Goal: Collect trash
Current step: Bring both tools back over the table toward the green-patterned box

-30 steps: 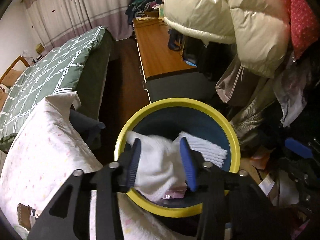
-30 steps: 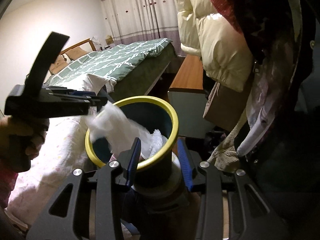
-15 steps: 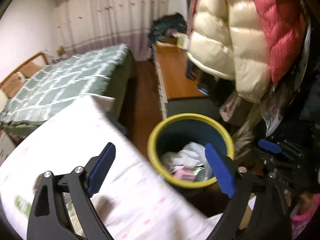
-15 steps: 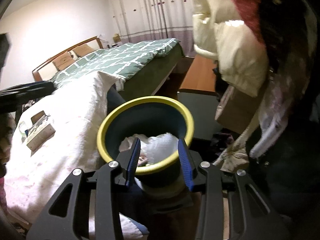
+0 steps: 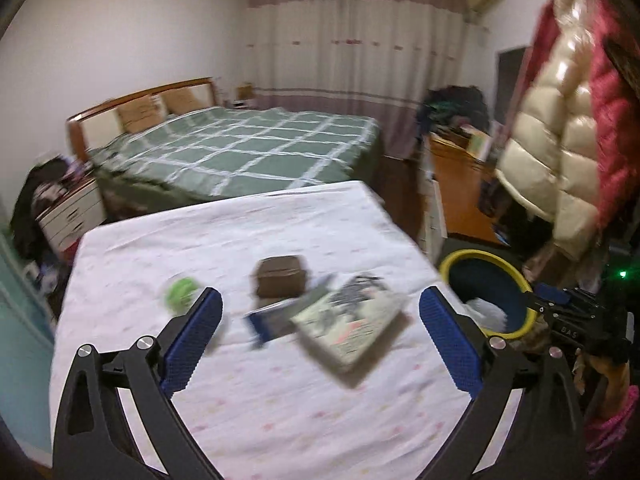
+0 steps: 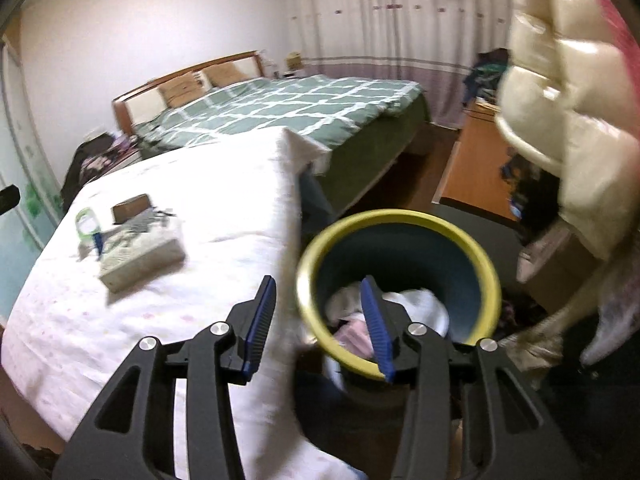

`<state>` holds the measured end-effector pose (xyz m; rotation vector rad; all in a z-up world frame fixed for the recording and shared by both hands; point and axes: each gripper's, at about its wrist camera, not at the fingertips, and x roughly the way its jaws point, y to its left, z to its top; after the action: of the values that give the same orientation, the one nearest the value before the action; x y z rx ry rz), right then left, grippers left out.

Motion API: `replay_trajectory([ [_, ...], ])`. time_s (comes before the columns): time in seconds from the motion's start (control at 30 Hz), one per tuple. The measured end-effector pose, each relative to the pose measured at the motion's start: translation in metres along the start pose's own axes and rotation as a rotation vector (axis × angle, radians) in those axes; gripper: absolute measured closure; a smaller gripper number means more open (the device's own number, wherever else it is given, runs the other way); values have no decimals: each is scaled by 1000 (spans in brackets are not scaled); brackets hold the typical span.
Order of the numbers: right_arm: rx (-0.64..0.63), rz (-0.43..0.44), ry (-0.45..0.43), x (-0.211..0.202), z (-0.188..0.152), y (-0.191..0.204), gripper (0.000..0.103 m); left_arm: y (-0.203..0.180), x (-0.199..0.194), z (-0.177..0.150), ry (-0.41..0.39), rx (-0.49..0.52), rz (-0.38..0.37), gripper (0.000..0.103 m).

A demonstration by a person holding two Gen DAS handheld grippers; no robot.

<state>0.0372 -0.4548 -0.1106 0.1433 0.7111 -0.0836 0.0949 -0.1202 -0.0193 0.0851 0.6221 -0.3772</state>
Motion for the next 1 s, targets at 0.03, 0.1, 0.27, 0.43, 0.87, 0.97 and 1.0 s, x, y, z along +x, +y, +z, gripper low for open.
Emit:
replay_trajectory([
  [0.03, -15, 21, 0, 3, 5, 11, 60, 9, -3, -2, -4, -13, 13, 6],
  [0.1, -53, 62, -1, 11, 14, 39, 57, 29, -11, -8, -16, -47, 50, 6],
  [0.27, -148, 159, 34, 34, 27, 105, 56, 66, -19, -19, -19, -108, 92, 5],
  [0.43, -234, 237, 67, 54, 29, 169, 56, 92, -13, -33, 14, -143, 105, 5],
  [0.87, -339, 141, 83, 84, 18, 225, 51, 100, 6, -43, 46, -177, 86, 5],
  [0.97, -327, 132, 100, 89, 15, 218, 51, 96, 9, -44, 53, -170, 80, 5],
  [1.0, -323, 136, 99, 88, 14, 216, 51, 95, 11, -45, 55, -170, 77, 5],
])
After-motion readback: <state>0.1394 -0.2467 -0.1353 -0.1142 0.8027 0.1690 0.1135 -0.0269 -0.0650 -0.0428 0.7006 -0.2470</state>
